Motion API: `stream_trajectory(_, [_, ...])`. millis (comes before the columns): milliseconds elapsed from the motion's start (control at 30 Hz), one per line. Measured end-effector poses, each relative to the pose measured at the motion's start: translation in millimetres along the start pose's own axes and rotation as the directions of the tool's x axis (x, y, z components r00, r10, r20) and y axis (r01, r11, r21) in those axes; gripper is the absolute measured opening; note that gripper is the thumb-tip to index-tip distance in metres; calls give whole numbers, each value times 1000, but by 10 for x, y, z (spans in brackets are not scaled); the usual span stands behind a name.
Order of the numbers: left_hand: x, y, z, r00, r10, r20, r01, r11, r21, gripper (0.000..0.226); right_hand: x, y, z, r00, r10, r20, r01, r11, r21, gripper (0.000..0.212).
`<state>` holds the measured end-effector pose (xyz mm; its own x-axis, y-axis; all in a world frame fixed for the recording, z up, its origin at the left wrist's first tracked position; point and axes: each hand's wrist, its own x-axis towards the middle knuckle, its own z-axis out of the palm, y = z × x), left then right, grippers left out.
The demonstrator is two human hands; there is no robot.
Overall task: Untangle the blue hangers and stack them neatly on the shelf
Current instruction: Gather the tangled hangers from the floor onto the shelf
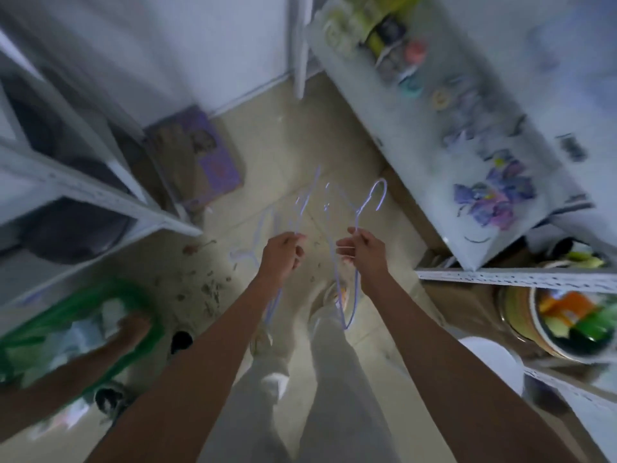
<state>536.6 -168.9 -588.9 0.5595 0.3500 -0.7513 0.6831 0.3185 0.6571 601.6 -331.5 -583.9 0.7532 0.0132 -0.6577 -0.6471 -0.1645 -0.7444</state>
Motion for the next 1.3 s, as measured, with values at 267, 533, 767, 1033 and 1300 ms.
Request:
stream_trajectory(267, [-772, 1451, 326, 947, 246, 207, -264, 963, 62, 28, -1064, -1496, -602, 983, -180, -35, 182, 979, 90, 19])
stream_trajectory(533, [-1341, 2289, 1018, 777, 524, 349, -575, 817, 51, 34, -1370, -2162, -1575, 932, -342, -119, 349, 936, 38, 25])
stream_trajectory(767, [-1327, 2792, 1841, 636, 615, 466, -713, 699, 51, 28, -1100, -2723, -2174, 924, -381, 43, 383, 921, -65, 18])
stream_trajectory(1033, [-1180, 3423, 2611, 628, 616, 475, -747, 648, 148, 23, -519, -3265, -3058, 900, -423, 105, 371, 870, 326, 24])
stream_trajectory(1300, [-706, 4113, 3753, 510, 653, 560, -856, 449, 255, 23, 539, -3100, -3657, 966, -210, -151, 243, 545, 802, 22])
